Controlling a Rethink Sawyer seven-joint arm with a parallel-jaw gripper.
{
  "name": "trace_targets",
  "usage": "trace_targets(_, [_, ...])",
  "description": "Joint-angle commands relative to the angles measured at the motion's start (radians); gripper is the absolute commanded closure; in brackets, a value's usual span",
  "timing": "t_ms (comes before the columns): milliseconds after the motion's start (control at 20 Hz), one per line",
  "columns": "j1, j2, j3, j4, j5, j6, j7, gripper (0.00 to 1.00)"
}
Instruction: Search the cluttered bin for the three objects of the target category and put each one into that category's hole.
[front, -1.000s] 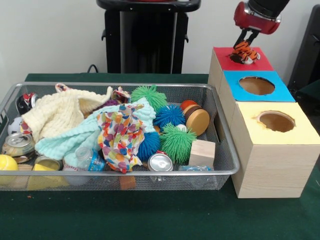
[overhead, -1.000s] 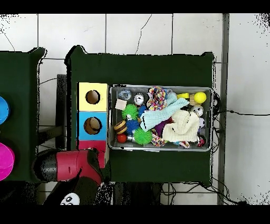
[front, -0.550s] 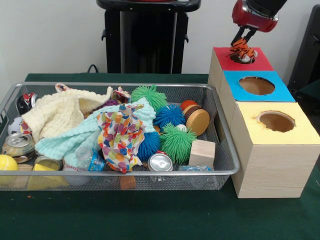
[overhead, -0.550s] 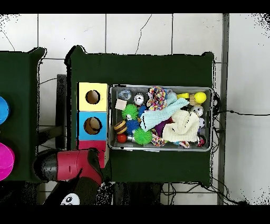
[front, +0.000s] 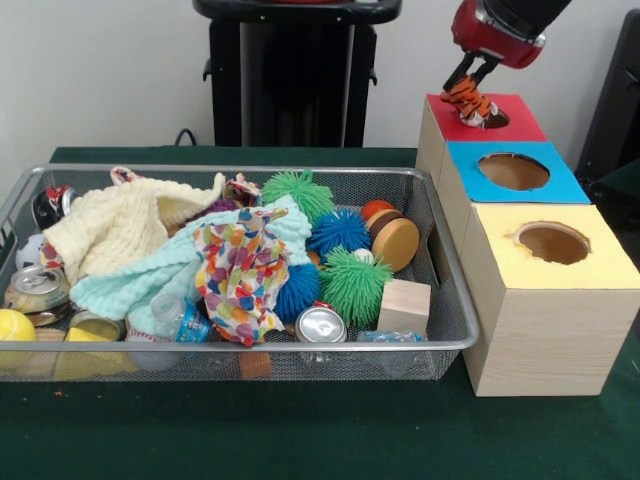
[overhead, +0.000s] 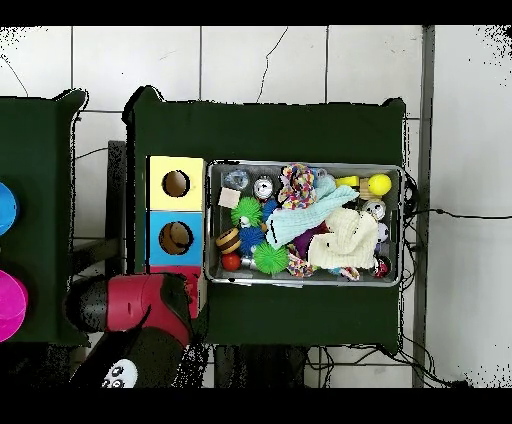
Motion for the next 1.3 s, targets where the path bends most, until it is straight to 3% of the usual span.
trace_targets(50, [0.003, 0.093, -0.034, -0.150, -0.062, 0.096, 0.225, 1.00])
trace_targets(350, [0.002, 0.099, -0.025, -0.160, -0.046, 0.084, 0.206, 1.00])
trace_targets(1000, [-0.011, 0.053, 0.066, -0.094, 0.031, 0.040, 0.189, 1.00])
trace_targets(1300, [-0.005, 0.047, 0.068, -0.081, 0.042, 0.054, 0.192, 1.00])
